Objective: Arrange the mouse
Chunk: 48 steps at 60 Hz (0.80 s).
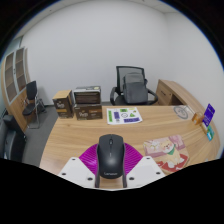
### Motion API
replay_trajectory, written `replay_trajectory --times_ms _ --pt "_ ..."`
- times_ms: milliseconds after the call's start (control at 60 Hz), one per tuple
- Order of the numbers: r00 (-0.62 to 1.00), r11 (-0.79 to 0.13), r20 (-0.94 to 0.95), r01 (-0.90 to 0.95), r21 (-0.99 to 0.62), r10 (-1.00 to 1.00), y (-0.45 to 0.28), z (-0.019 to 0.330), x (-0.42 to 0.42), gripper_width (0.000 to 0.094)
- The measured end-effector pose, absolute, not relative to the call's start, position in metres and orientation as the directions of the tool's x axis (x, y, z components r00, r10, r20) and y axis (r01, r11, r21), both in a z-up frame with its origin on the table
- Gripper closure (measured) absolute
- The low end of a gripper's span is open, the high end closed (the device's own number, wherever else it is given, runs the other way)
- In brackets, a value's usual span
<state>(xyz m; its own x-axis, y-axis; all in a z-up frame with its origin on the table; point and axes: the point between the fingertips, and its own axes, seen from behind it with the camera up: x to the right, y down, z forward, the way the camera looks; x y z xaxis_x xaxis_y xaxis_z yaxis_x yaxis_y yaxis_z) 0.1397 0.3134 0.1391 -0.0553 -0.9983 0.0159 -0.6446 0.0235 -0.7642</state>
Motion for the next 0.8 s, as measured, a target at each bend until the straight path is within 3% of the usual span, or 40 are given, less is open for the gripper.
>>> replay_trajectory --times_ms 100,233,467,650,800 --pt "-0.121 0.021 0.068 -0.615 -0.788 -0.99 0.237 0.164 0.152 0.0629" --pt "-0.214 0.063 0.09 -0.616 -0.785 -0.973 0.144 0.155 0.157 0.063" --pt "-0.258 0.121 0.084 -0.684 -0.719 -0.962 0.051 0.074 0.151 0.0631" --pt "-0.263 0.158 0.052 -0.715 -0.681 -0.963 0.032 0.013 0.145 0.0631" --pt "-0.257 0.183 0.015 -0.727 -0.662 -0.966 0.032 -0.015 0.142 0.063"
